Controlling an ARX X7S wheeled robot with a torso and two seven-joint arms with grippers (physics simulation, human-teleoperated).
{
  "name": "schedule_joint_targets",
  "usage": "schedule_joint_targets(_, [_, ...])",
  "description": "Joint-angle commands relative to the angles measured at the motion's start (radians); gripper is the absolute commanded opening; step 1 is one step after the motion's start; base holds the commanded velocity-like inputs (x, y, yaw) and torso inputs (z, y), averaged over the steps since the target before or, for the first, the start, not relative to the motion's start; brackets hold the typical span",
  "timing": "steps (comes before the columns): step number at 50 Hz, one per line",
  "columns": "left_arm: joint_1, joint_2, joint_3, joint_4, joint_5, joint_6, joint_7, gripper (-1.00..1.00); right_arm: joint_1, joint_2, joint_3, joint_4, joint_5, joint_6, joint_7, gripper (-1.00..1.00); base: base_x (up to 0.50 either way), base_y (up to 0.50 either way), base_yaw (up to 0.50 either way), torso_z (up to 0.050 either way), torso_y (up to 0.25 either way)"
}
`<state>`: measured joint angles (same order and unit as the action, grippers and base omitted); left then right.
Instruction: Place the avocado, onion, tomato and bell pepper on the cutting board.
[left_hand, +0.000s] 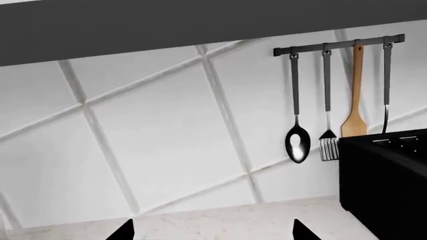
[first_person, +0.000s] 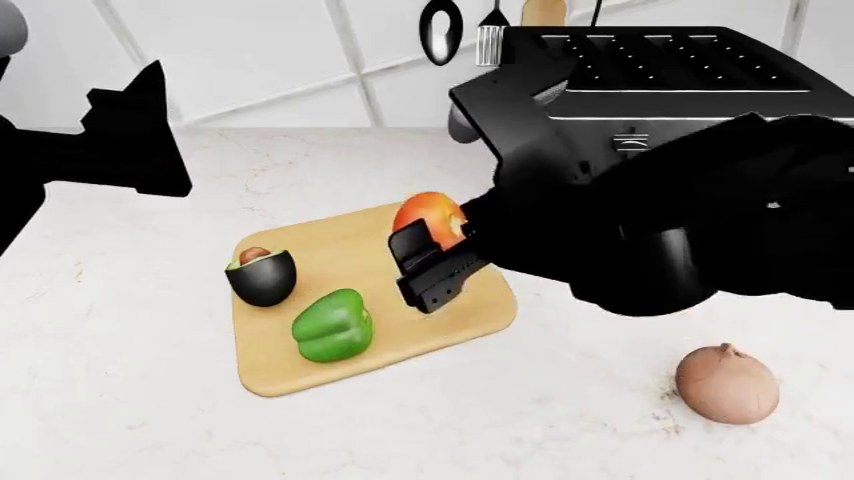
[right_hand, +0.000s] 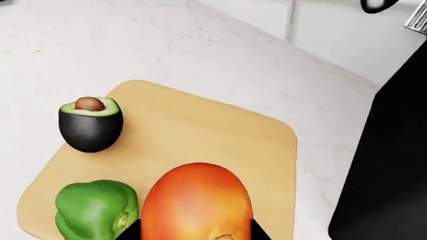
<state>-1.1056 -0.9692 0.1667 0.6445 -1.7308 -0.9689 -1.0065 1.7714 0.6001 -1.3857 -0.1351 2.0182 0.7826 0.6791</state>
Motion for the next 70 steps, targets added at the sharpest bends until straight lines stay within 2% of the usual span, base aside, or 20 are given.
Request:
schedule_joint_targets(1, [0.011, -0.005, -0.003, -0.002, 0.008, 0.005, 0.009, 1.00, 0.000, -0.163, 0.009, 0.228, -0.134, -0.021, -0.168, -1.00, 0.00, 0.00, 0.00, 0.000, 0.000])
schedule_joint_targets(9, [0.012, -0.006, -0.002, -0.004, 0.012, 0.006, 0.013, 1.00, -0.036, -0.290, -0.024, 0.416, -0.194, -0.042, -0.276, -1.00, 0.00, 0.00, 0.00, 0.000, 0.000])
schedule_joint_targets(18, [0.012, -0.005, 0.000, -0.003, 0.015, 0.009, 0.013, 1.00, -0.069, -0.330, -0.048, 0.469, -0.214, -0.042, -0.315, -1.00, 0.00, 0.00, 0.00, 0.000, 0.000])
schedule_joint_targets(28, [0.017, -0.016, -0.007, 0.002, 0.005, 0.015, 0.008, 1.00, -0.111, -0.347, -0.059, 0.517, -0.232, -0.065, -0.337, -1.00, 0.00, 0.00, 0.00, 0.000, 0.000])
schedule_joint_targets(54, [-0.004, -0.020, 0.000, -0.001, -0.008, 0.016, 0.000, 1.00, -0.110, -0.333, -0.030, 0.480, -0.209, -0.070, -0.339, -1.00, 0.00, 0.00, 0.00, 0.000, 0.000])
schedule_joint_targets(55, [-0.004, -0.022, 0.000, 0.000, -0.010, 0.015, -0.002, 1.00, -0.105, -0.325, -0.018, 0.461, -0.193, -0.073, -0.326, 1.00, 0.00, 0.00, 0.00, 0.000, 0.000])
schedule_joint_targets(70, [-0.007, -0.028, -0.002, 0.001, -0.015, 0.020, -0.003, 1.00, 0.036, -0.184, 0.068, 0.264, -0.053, -0.014, -0.140, 1.00, 0.00, 0.00, 0.00, 0.000, 0.000])
